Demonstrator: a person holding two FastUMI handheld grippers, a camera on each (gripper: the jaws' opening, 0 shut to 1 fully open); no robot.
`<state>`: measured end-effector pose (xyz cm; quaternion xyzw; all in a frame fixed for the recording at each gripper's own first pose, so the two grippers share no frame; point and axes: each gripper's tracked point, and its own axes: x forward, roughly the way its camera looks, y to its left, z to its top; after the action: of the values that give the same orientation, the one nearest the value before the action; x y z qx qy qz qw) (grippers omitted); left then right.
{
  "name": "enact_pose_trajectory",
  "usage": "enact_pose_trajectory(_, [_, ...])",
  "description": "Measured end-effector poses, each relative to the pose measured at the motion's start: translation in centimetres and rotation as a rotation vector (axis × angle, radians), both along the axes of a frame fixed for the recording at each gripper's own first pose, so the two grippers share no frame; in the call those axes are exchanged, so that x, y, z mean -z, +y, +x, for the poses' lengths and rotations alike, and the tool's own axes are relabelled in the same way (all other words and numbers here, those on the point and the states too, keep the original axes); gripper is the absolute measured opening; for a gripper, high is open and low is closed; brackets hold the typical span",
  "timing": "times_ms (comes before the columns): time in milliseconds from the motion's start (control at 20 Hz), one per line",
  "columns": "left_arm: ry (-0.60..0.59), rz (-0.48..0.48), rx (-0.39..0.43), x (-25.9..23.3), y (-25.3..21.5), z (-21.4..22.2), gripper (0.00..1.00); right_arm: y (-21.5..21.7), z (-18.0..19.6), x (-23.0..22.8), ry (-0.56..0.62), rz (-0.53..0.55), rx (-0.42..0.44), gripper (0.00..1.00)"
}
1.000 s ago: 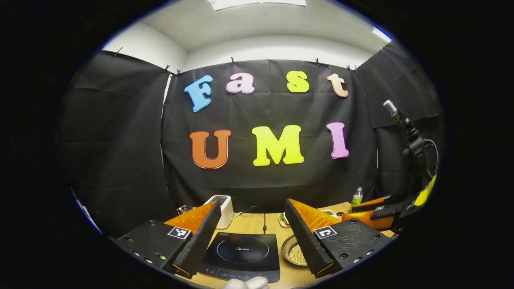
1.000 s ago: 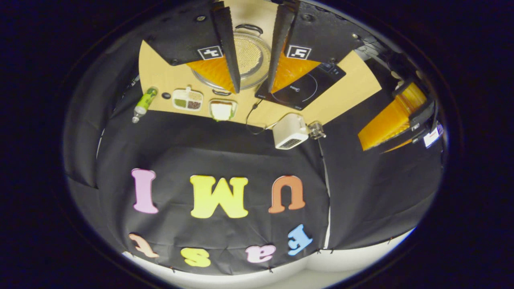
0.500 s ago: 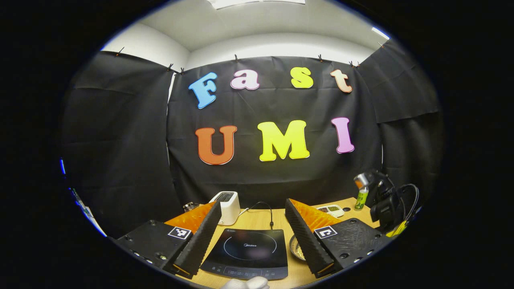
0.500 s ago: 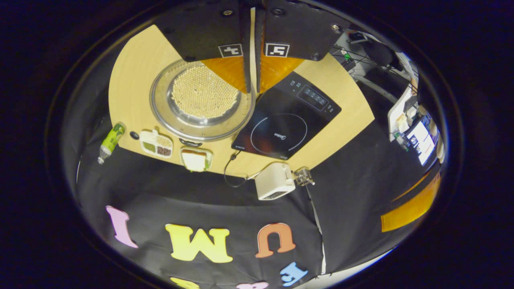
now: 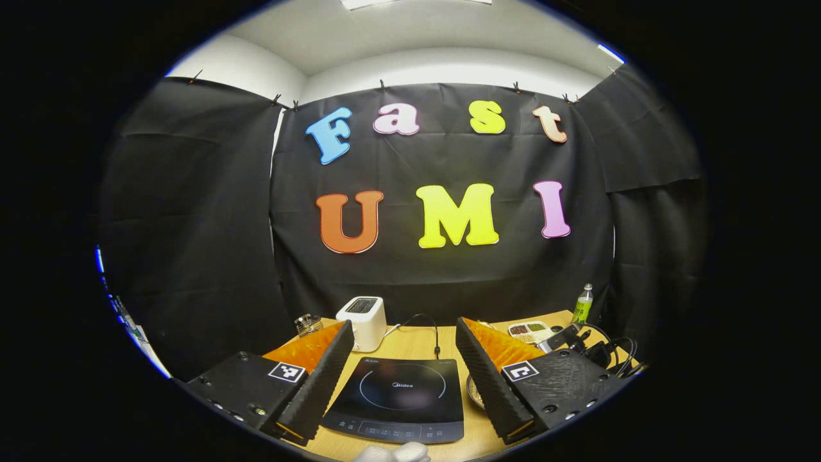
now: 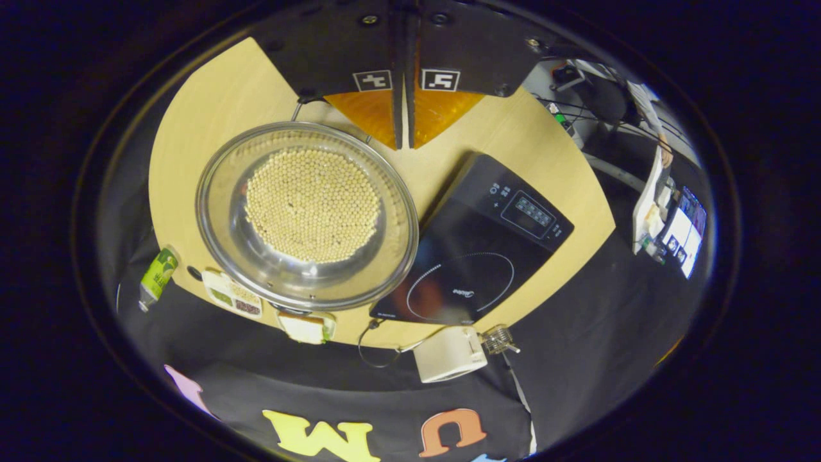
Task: First push the handle of the pot to place it horizontally, then grasp the pot with both hands and set it on the induction cooktop.
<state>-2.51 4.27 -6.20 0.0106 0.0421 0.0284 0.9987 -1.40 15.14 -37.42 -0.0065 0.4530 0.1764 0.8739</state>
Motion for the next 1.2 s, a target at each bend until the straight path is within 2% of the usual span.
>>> enact_pose_trajectory(150, [0.009,0.001,-0.004,0.2,0.2,0.0,0.96,0.1,0.2,1.0,0.032,0.018,0.01,0.04])
enact_pose_trajectory(550, [0.015,0.003,0.005,0.5,-0.3,0.5,0.96,-1.1,-0.3,1.9,0.067,0.032,0.052,0.01])
enact_pose_trajectory(600, [0.014,0.0,0.008,0.5,-0.4,0.6,0.96,-1.5,-0.3,2.2,0.073,0.028,0.061,0.04])
enact_pose_trajectory(700, [0.013,-0.002,0.013,0.5,-0.7,0.7,0.95,-2.6,-0.6,2.6,0.082,0.022,0.084,0.0])
enact_pose_trajectory(750, [0.014,-0.004,0.017,0.6,-0.9,0.9,0.96,-3.2,-0.7,2.7,0.083,0.021,0.099,0.04])
enact_pose_trajectory(900, [0.015,-0.004,0.026,0.6,-1.2,1.2,0.96,-5.1,-0.8,2.9,0.086,0.02,0.135,0.04])
enact_pose_trajectory(950, [0.014,-0.004,0.026,0.5,-1.2,1.4,0.96,-5.6,-0.8,2.9,0.086,0.019,0.147,0.0])
enact_pose_trajectory(1200, [0.012,-0.017,0.04,0.5,-1.7,1.7,0.95,-9.2,-0.5,3.2,0.077,-0.024,0.211,0.0])
